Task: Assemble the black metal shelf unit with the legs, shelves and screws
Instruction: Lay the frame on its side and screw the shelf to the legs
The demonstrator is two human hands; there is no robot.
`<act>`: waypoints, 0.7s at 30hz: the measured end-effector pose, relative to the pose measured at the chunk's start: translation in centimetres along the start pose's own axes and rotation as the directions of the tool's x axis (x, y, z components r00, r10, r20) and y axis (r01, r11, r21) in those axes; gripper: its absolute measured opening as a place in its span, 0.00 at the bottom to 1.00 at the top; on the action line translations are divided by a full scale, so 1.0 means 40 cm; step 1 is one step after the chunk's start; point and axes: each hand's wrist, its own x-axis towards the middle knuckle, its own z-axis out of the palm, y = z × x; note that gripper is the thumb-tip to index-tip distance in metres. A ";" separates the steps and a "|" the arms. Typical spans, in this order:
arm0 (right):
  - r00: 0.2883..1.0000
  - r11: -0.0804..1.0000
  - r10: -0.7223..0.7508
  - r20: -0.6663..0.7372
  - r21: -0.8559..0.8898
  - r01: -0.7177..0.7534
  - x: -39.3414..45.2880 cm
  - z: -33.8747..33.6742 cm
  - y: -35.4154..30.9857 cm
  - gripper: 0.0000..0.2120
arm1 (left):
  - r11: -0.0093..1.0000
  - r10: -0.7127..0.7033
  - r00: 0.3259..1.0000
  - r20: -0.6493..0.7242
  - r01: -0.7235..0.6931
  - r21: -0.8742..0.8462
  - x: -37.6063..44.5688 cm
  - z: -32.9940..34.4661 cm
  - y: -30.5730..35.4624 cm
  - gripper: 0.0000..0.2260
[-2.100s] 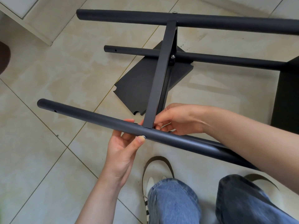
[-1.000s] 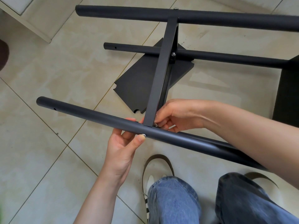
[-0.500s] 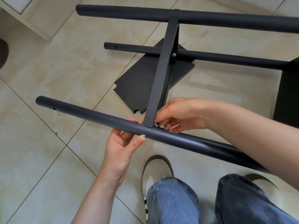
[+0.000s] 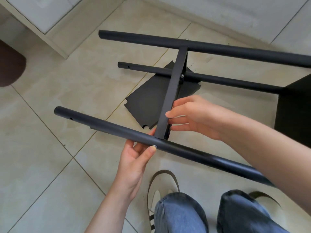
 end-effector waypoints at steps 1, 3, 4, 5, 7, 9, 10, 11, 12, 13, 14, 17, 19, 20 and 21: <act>1.000 1.000 -0.002 0.000 0.002 0.002 -0.006 0.002 -0.003 0.32 | 1.000 0.001 1.000 0.010 -0.001 -0.008 -0.002 0.005 0.005 0.22; 1.000 1.000 -0.004 -0.015 0.016 0.005 -0.019 0.004 -0.013 0.33 | 1.000 0.010 0.999 0.033 -0.010 -0.005 -0.004 0.018 0.015 0.22; 1.000 1.000 -0.005 -0.020 0.025 0.006 -0.026 0.003 -0.019 0.33 | 1.000 0.017 0.999 0.048 -0.017 0.006 -0.006 0.025 0.023 0.22; 1.000 0.999 -0.009 -0.023 0.034 0.010 -0.033 0.003 -0.026 0.33 | 0.999 0.025 0.998 0.061 -0.026 0.018 -0.007 0.032 0.032 0.22; 0.999 0.999 -0.020 -0.025 0.044 0.022 -0.056 0.004 -0.043 0.32 | 0.998 0.037 0.997 0.071 -0.040 0.041 -0.012 0.047 0.051 0.24; 0.999 0.998 -0.037 -0.028 0.047 0.038 -0.080 0.002 -0.056 0.32 | 0.997 0.051 0.996 0.072 -0.055 0.055 -0.022 0.063 0.072 0.27; 0.998 0.998 -0.052 -0.031 0.044 0.053 -0.094 0.002 -0.062 0.32 | 0.996 0.062 0.996 0.071 -0.066 0.057 -0.030 0.071 0.085 0.28; 0.997 0.997 -0.071 -0.033 0.039 0.072 -0.109 0.001 -0.068 0.33 | 0.995 0.075 0.995 0.068 -0.079 0.056 -0.040 0.080 0.101 0.29; 0.996 0.996 -0.087 -0.029 0.031 0.088 -0.120 -0.001 -0.074 0.32 | 0.994 0.091 0.994 0.068 -0.095 0.057 -0.049 0.089 0.114 0.29; 0.994 0.994 -0.108 -0.023 0.026 0.108 -0.136 -0.004 -0.082 0.30 | 0.991 0.111 0.991 0.071 -0.116 0.065 -0.060 0.100 0.132 0.30; 0.992 0.992 -0.124 -0.013 0.025 0.124 -0.152 -0.006 -0.091 0.24 | 0.987 0.131 0.988 0.080 -0.138 0.077 -0.071 0.109 0.148 0.29; 0.985 0.984 -0.173 -0.018 0.046 0.173 -0.212 -0.006 -0.123 0.10 | 0.967 0.198 0.973 0.116 -0.213 0.140 -0.105 0.135 0.209 0.27; 0.978 0.976 -0.210 0.001 0.065 0.209 -0.253 -0.004 -0.146 0.09 | 0.946 0.237 0.960 0.149 -0.263 0.190 -0.123 0.148 0.248 0.26; 0.974 0.972 -0.226 0.008 0.072 0.225 -0.272 -0.004 -0.155 0.07 | 0.933 0.255 0.952 0.168 -0.288 0.215 -0.133 0.154 0.267 0.26; 0.970 0.967 -0.241 0.011 0.089 0.239 -0.291 -0.005 -0.163 0.09 | 0.919 0.276 0.943 0.185 -0.315 0.237 -0.143 0.160 0.286 0.26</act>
